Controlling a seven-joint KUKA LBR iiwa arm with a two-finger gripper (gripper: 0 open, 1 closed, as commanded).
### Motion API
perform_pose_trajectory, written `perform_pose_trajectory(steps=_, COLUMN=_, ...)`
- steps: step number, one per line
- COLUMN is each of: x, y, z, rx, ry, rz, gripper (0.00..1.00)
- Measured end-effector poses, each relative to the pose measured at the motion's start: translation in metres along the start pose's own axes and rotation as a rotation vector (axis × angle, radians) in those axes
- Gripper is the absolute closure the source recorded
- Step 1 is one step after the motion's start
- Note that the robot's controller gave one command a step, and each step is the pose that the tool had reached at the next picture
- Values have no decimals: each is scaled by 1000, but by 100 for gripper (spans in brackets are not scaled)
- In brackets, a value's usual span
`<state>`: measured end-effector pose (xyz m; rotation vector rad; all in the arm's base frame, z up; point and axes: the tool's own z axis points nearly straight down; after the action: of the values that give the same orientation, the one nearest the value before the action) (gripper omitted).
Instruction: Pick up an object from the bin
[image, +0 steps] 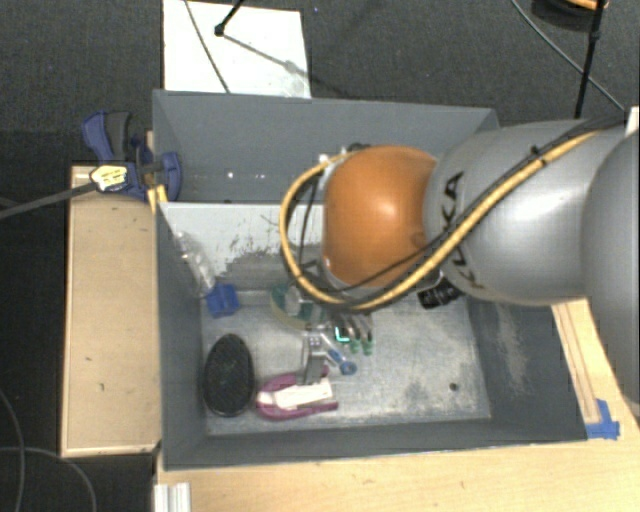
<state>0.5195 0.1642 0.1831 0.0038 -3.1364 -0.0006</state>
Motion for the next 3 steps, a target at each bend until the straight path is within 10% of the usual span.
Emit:
perform_pose_trajectory(steps=1, x=33, y=-32, z=114, rx=0, ry=-9, rz=-290, gripper=0)
perform_pose_trajectory(steps=3, x=31, y=-21, z=63, rx=0, ry=-11, rz=-442, gripper=0)
